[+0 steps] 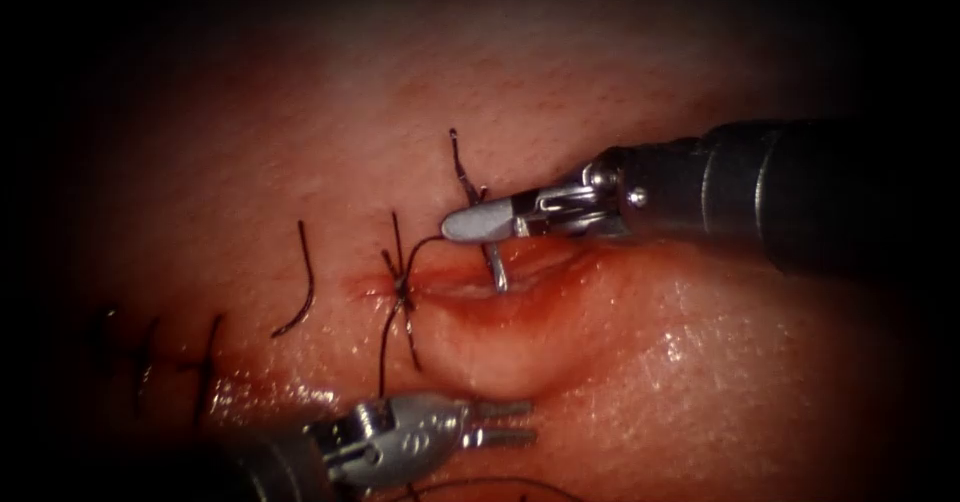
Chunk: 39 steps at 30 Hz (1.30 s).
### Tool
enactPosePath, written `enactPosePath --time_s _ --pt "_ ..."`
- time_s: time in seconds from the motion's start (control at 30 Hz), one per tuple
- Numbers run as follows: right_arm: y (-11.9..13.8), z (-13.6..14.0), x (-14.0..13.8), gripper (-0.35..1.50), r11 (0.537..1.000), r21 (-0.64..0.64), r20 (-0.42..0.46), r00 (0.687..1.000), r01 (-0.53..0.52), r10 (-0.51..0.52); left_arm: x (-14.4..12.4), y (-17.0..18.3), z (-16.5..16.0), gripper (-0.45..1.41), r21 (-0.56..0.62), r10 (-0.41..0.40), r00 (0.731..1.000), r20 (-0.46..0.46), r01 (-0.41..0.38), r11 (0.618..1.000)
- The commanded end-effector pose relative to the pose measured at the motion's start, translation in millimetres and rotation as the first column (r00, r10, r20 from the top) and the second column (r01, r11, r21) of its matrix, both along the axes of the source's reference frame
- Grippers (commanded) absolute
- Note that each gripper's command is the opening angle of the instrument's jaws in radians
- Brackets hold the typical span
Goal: Wound Closure
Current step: Throw needle through skin below incision with right grasper
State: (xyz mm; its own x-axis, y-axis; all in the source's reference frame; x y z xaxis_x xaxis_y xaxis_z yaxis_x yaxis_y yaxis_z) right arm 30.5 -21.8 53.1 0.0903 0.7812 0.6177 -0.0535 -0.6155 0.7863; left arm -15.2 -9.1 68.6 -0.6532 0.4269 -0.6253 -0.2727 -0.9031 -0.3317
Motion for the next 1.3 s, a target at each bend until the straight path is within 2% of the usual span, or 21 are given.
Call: enactPosePath --time_s 0.03,0.47,0.67,0.73,0.77,0.8,0.9,0.97,1.07,1.13,1.2,1.3 --pt "-0.2 -0.1 1.0 -0.35 1.0 0.01 -0.012 1.0 0.01 -0.01 -0.5 0.2 0.6 0.04 0.0 -0.001 1.0 0.0 0.001 1.0" --pt "-1.9 -1.7 1.6 -0.35 0.998 0.059 -0.042 0.999 0.025 -0.022 -0.4 0.4 0.6 0.02 0.0 -0.002 1.0 -0.002 0.002 1.0" --pt "0.4 -1.1 1.2 -0.35 0.991 -0.088 -0.008 0.995 -0.103 0.102 -0.5 0.3 0.5 0.02 0.0 -0.002 1.0 -0.003 0.002 1.0" --pt "1.4 -0.5 0.6 -0.35 0.96 -0.234 0.027 0.986 -0.156 0.167 -0.4 0.2 0.5 0.02 0.0 -0.002 1.0 -0.003 0.002 1.0" --pt "2.0 -0.1 0.4 0.04 0.934 -0.318 0.042 0.981 -0.165 0.188 -0.4 0.2 0.5 0.02 -0.001 -0.002 1.0 -0.002 0.002 1.0" --pt "2.5 0.3 0.1 0.32 0.895 -0.413 0.063 0.975 -0.169 0.213 -0.4 0.2 0.5 0.02 -0.001 -0.002 1.0 -0.002 0.002 1.0" --pt "3.2 1.1 -0.3 0.89 0.812 -0.563 0.08 0.969 -0.151 0.235 -0.4 0.1 0.5 0.02 -0.001 -0.002 1.0 -0.003 0.002 1.0" --pt "3.8 1.7 -0.6 1.16 0.765 -0.629 0.094 0.964 -0.136 0.249 -0.4 0.1 0.4 0.02 -0.001 -0.002 1.0 -0.003 0.002 1.0" --pt "4.9 2.5 -1.0 1.33 0.675 -0.731 0.115 0.957 -0.101 0.268 -0.4 0.0 0.4 0.02 -0.001 -0.002 1.0 -0.003 0.002 1.0" --pt "5.6 2.8 -1.3 1.38 0.631 -0.771 0.134 0.95 -0.08 0.284 -0.4 0.0 0.4 0.02 -0.001 -0.002 1.0 -0.003 0.002 1.0" --pt "7.6 3.2 -2.0 1.47 0.533 -0.846 0.174 0.932 -0.023 0.317 -0.4 0.0 0.3 0.02 -0.001 -0.001 1.0 -0.003 0.001 1.0" --pt "8.6 2.8 -2.5 1.48 0.489 -0.872 0.195 0.924 0.011 0.329 -0.3 -0.1 0.3 0.02 -0.001 -0.001 1.0 -0.003 0.001 1.0"
